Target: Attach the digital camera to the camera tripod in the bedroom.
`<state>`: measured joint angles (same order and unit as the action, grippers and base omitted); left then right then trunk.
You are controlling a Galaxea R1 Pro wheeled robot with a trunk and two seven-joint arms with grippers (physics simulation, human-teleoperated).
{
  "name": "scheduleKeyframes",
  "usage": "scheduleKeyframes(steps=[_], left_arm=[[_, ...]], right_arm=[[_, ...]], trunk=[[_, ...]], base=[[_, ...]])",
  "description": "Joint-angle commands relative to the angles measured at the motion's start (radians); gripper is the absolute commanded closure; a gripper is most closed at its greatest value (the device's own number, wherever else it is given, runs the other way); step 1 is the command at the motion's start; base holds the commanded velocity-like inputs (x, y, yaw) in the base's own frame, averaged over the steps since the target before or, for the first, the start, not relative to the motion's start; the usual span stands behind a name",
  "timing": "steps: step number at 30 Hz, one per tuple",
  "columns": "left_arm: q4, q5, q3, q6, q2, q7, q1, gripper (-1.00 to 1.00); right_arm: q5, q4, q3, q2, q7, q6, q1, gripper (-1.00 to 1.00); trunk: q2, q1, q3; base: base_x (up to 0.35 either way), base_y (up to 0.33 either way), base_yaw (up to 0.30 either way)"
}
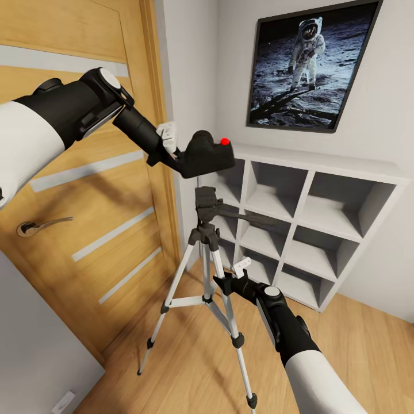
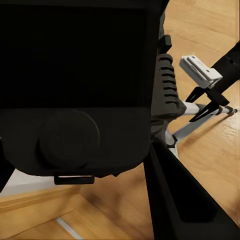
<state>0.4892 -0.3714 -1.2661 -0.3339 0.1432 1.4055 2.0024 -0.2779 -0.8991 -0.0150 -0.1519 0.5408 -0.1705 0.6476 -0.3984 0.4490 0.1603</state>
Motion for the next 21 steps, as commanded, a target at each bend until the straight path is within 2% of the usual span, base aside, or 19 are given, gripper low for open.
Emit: scheduleKeyframes(steps=[1,15,21], left_arm=[[0.002,-0.008,-0.007,-0.005,0.000,0.003,0.002,1.00],[0.001,-0.006,-0.009,-0.010,-0.005,0.013,0.002,1.00],[0.000,-0.007,-0.009,-0.062,-0.005,0.039,0.002,1.00]], right_arm=[[-0.021,0.045,-0.003,0.000,0.005,-0.003,0.000,1.00],[-0.021,0.046,-0.003,0.000,0.005,-0.003,0.000,1.00],[-0.021,0.046,-0.003,0.000,0.005,-0.003,0.000,1.00]], trunk=[[-0.002,0.001,0.002],[-0.002,0.001,0.002],[-0.002,0.001,0.002]], base=[[0.000,0.000,0.000],[0.000,0.000,0.000],[0.000,0.000,0.000]])
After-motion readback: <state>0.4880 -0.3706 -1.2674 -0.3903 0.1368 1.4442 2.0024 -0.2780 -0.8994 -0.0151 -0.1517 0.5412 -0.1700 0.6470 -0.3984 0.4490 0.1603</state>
